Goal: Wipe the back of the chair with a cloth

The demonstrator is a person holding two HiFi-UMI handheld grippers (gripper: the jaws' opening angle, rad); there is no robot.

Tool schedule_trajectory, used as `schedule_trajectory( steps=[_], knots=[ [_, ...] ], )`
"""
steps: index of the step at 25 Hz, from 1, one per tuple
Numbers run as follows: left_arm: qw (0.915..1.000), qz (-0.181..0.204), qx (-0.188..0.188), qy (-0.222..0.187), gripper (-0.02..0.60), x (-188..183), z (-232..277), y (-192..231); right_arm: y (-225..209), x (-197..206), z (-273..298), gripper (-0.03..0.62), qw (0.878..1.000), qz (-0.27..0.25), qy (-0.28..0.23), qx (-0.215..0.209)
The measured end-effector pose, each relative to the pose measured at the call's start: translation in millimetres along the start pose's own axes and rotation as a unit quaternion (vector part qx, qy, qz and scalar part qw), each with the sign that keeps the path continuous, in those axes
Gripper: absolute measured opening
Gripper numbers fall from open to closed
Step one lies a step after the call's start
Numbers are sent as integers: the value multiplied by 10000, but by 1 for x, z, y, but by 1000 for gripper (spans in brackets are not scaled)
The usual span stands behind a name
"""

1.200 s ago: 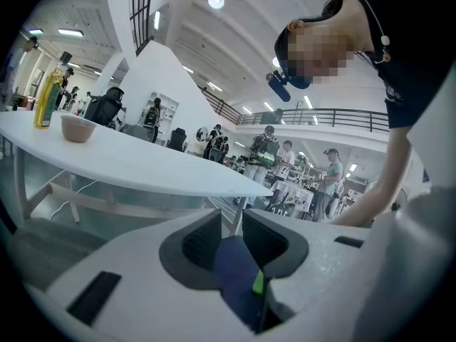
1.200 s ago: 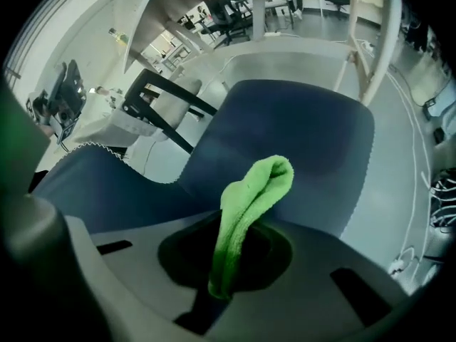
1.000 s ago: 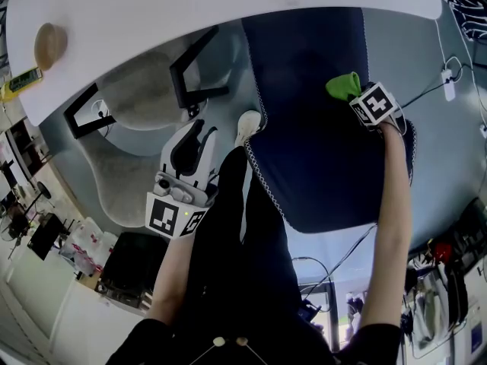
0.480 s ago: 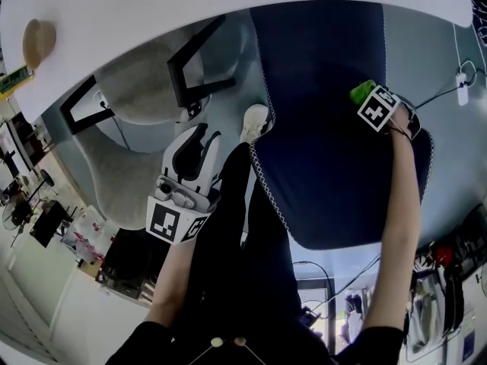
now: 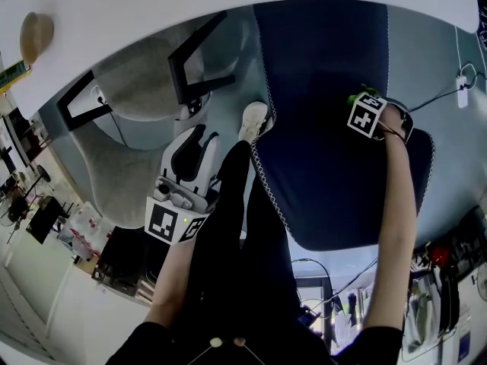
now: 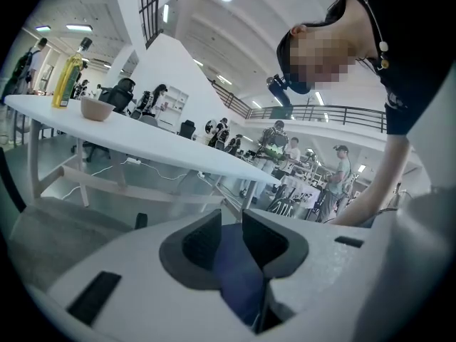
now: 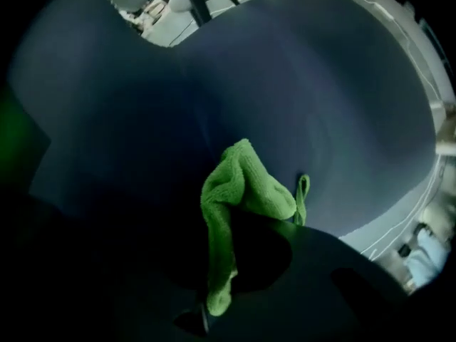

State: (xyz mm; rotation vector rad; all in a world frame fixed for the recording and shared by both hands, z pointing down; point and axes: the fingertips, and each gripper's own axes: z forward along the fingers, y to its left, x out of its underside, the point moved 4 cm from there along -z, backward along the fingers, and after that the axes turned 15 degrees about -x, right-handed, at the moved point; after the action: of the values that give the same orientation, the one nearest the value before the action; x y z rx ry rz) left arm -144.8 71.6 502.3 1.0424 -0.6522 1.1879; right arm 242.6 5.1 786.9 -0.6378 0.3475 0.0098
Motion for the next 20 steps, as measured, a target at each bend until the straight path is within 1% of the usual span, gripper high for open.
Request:
schedule_trajectory(
  steps=[4, 8, 10, 13, 14, 16, 20],
  knots=[
    [10000, 3, -7, -32, 92, -3, 3, 2, 7, -7, 2, 18, 9976, -471, 469, 174],
    [10000, 10, 18, -37, 92, -5, 5, 1, 13, -18, 2, 18, 9971, -587, 434, 197],
    [10000, 18, 40, -29, 92, -5, 6, -1, 17, -26, 0, 18, 9977, -586, 301, 164],
    [10000, 39, 60, -27, 92, -5, 6, -2, 26, -49, -5, 18, 9984, -505, -242, 9],
    [10000, 43, 63, -27, 92, -5, 6, -3, 30, -59, -7, 18, 9980, -521, -353, -18],
    [10000, 47, 69, -36, 92, -6, 6, -2, 39, -77, -8, 18, 9970, -639, -441, -28],
    [10000, 63, 57, -47, 92, -8, 5, 0, 55, -114, -14, 18, 9936, -782, -794, -171]
  ],
)
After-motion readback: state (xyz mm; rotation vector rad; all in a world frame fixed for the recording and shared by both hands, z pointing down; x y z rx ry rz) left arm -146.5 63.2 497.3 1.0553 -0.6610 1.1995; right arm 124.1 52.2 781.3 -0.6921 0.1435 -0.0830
